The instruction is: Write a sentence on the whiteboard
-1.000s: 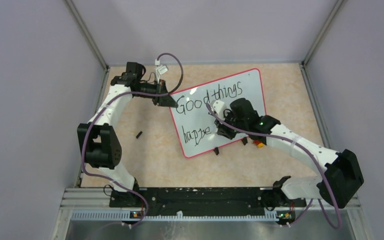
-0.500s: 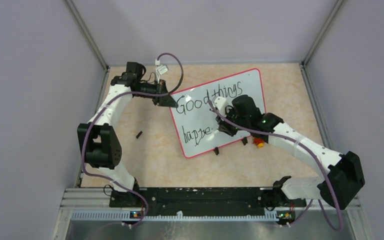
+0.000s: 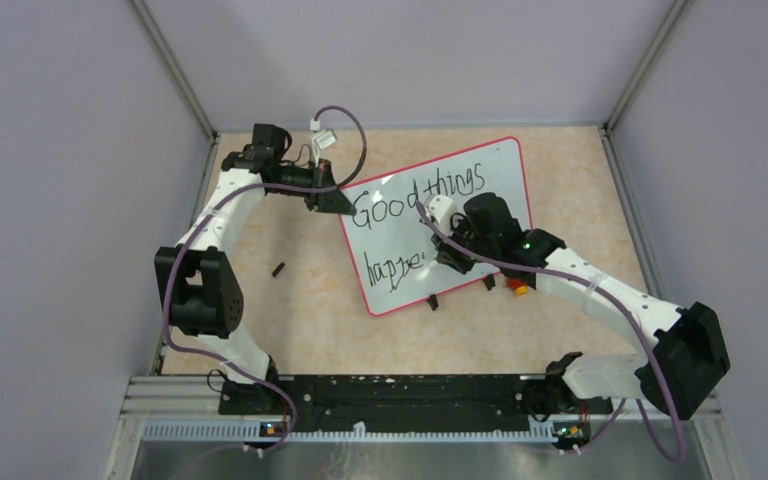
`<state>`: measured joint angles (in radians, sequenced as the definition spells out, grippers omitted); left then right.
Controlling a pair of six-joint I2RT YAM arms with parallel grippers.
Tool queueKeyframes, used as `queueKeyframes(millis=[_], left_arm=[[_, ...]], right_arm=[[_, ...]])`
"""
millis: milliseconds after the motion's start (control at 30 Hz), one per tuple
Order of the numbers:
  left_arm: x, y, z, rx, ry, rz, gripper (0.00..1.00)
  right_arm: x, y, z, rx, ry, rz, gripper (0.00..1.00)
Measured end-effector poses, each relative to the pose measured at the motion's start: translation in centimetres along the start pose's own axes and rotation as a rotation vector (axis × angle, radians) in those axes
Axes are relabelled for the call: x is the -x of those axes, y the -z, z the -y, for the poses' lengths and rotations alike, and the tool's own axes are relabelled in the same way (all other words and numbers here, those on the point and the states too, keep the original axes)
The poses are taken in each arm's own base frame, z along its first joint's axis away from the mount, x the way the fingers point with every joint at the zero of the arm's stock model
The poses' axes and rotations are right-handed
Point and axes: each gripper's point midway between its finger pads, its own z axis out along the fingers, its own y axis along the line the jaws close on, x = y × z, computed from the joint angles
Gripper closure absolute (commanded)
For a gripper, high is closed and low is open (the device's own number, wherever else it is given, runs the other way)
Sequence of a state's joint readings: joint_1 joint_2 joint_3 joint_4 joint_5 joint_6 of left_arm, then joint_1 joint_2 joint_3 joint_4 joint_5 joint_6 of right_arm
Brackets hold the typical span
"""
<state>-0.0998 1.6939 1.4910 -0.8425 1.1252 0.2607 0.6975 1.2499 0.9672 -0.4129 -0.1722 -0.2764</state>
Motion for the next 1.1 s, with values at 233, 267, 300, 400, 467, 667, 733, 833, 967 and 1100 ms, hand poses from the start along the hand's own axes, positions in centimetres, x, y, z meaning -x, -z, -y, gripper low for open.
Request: queueKeyframes(millis=[233,267,300,400,467,667,733,833,967,1100], left_arm=[[0.0,0.0,0.0,-0.001,0.0,0.0,1.0],[0.0,0.0,0.0,-0.001,0.0,0.0,1.0],[0.0,0.0,0.0,-0.002,0.0,0.0,1.0],[0.0,0.0,0.0,-0.002,0.0,0.0,1.0],[0.0,0.0,0.0,-0.002,0.0,0.001,1.0],[0.0,0.0,0.0,-0.002,0.0,0.0,1.0],[0.0,0.0,0.0,-0.002,0.0,0.001,1.0],[0.0,0.0,0.0,-0.002,0.0,0.0,1.0],[0.0,0.0,0.0,-0.002,0.0,0.0,1.0],[0.0,0.0,0.0,-0.001,0.0,0.0,1.0]], right_arm=[[-2.4,-0.3,-1.1,0.039,-0.017,-0.041,1.0],[-2.5,-0.3,-1.2,0.041,-0.018,-0.044,1.0],[-2.5,-0.3,-1.2,0.041,-0.019,-0.045,1.0],[-2.5,-0.2,-1.2,0.041,-0.023,-0.044,1.0],[-2.4,-0.2,-1.2,0.04,-0.027,-0.043,1.0],[-1.3,-0.1,-0.7,0.022,-0.023,-0.021,1.0],[-0.3,0.0,-0.3,0.008,-0.019,0.002,1.0],[0.6,0.2,0.1,-0.01,-0.014,0.025,1.0],[0.8,0.2,0.5,-0.021,-0.017,0.032,1.0],[0.7,0.3,0.8,-0.025,-0.019,0.03,1.0]])
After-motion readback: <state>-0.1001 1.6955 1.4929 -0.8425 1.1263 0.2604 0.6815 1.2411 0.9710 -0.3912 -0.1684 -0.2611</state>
